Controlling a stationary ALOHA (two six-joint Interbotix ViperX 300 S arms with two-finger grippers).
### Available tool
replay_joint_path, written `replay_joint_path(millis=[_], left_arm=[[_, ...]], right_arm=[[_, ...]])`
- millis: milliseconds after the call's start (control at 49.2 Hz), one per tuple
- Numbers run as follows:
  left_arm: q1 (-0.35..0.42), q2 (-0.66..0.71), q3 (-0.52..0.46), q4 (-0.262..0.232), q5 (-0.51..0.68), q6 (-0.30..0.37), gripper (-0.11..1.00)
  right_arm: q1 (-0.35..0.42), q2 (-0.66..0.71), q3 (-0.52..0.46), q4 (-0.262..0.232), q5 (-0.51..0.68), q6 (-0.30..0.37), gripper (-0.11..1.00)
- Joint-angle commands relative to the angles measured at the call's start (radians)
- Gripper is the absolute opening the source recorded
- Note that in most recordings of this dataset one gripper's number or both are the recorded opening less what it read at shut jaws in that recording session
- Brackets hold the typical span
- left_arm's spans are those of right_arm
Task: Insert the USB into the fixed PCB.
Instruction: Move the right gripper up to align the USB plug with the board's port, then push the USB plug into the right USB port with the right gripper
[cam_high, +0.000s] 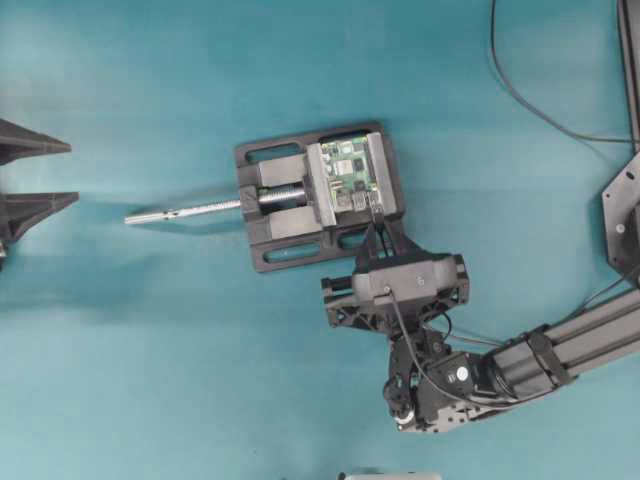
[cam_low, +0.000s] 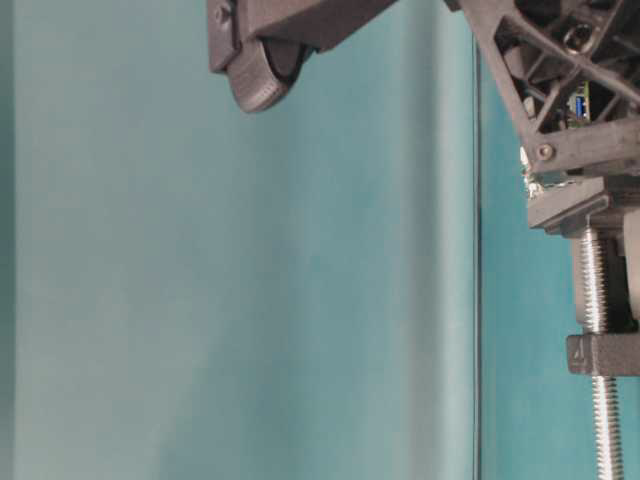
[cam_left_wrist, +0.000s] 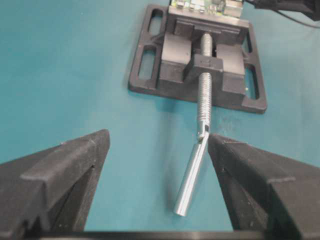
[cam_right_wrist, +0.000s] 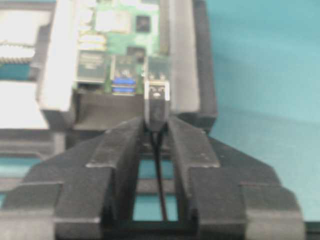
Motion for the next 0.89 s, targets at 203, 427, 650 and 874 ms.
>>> replay_joint_path(millis=[203, 427, 650, 874], left_arm=[[0.002, 0.008, -0.011, 0.003, -0.005, -0.003, 0.94], [0.003, 0.008, -0.012, 0.003, -0.005, -0.003, 0.94], [0.002, 0.008, -0.012, 0.005, -0.005, -0.003, 0.94], [0.002, 0.008, -0.011, 0.003, -0.005, -0.003, 0.94]], right_arm=[[-0.020, -0.048, -0.008, -0.018, -0.005, 0.002, 0.21], [-0.029, -0.046, -0.008, -0.018, -0.005, 0.003, 0.21], [-0.048, -0.048, -0.009, -0.018, -0.005, 0.003, 0.21], [-0.069, -0.046, -0.014, -0.020, -0.005, 0.002, 0.21]])
